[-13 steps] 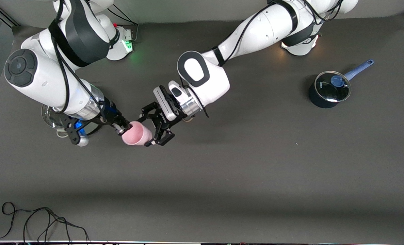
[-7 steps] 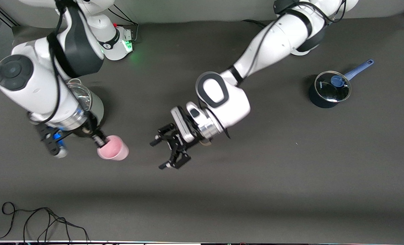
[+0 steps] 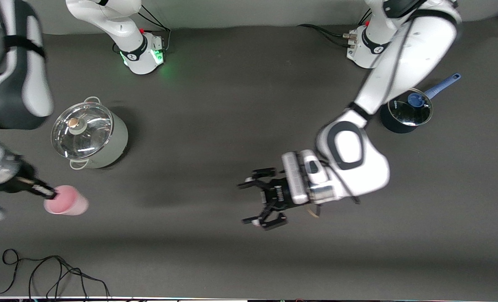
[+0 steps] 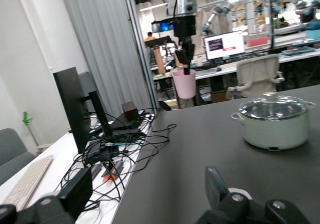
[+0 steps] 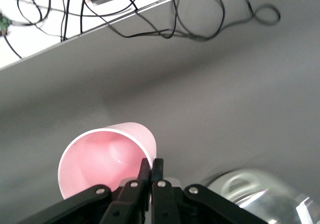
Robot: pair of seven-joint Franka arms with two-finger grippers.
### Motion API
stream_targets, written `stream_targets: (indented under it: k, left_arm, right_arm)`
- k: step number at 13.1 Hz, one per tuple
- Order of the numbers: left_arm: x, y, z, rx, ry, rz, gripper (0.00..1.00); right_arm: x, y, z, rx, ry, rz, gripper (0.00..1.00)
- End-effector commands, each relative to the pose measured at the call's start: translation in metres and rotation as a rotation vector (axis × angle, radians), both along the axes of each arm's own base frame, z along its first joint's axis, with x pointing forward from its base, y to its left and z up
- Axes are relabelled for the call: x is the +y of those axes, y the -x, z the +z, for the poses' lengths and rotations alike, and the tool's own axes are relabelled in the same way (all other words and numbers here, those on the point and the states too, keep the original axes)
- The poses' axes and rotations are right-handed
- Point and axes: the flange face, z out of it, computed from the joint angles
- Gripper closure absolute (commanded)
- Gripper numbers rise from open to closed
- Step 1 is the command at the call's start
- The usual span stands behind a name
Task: Transfer pink cup from left to right arm
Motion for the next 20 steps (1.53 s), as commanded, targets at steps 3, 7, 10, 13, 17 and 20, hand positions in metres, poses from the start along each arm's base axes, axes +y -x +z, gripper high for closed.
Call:
stream_targets:
  k: [3, 7, 10, 13, 17, 20]
  left_arm:
    - [0.095, 0.011, 0.019, 0.092, -0.248, -0.201, 0.00]
    - [0.177, 0.019, 0.040, 0.167, -0.417, -0.338, 0.00]
    - [0.246, 0.031, 0.049, 0.202, -0.572, -0.399, 0.00]
    - [0.289, 0.039, 0.073, 0.269, -0.741, -0.424, 0.00]
    - [0.318, 0.055, 0.130, 0.353, -1.001, -0.340, 0.00]
    - [0.318, 0.074, 0.178, 0.342, -1.202, -0.233, 0.00]
  right_arm:
    - [-0.098, 0.020, 0.011, -0.027, -0.067, 0.303, 1.00]
    - [-0.088, 0.001, -0.037, 0.010, -0.112, 0.308, 1.00]
    - [-0.087, -0.012, -0.095, 0.074, -0.129, 0.317, 1.00]
    - [-0.088, -0.027, -0.150, 0.107, -0.117, 0.321, 1.00]
    - [-0.088, -0.039, -0.217, 0.139, -0.033, 0.357, 1.00]
    - [-0.091, -0.042, -0.245, 0.148, -0.018, 0.362, 1.00]
